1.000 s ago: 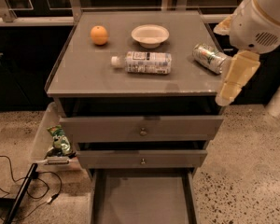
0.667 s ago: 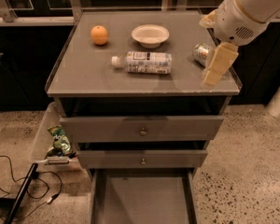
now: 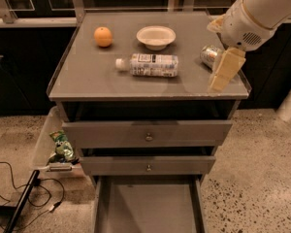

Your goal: Place blue plastic bottle into bottom drawer

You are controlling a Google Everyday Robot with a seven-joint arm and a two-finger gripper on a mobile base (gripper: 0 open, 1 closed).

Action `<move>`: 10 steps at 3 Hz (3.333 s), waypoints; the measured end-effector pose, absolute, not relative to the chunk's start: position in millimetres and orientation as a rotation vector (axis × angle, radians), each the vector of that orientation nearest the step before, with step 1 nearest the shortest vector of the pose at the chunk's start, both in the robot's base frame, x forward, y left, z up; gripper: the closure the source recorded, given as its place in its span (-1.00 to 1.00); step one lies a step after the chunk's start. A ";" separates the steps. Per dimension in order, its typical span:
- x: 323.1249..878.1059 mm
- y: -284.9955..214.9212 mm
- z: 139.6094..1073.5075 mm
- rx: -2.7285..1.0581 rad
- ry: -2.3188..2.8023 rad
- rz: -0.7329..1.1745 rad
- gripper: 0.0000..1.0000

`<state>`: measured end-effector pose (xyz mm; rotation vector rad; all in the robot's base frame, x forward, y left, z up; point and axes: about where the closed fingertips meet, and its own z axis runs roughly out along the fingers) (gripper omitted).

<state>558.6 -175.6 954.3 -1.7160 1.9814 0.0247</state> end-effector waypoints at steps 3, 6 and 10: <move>660.2 -162.1 908.1 -1.577 1.725 0.311 -1.00; 695.0 -125.3 900.1 -1.557 1.627 0.579 -1.00; 699.9 -93.7 856.6 -1.838 1.885 0.353 -0.66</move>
Offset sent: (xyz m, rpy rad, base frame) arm 0.1264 0.0111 -0.0439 0.3484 -0.1278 0.1155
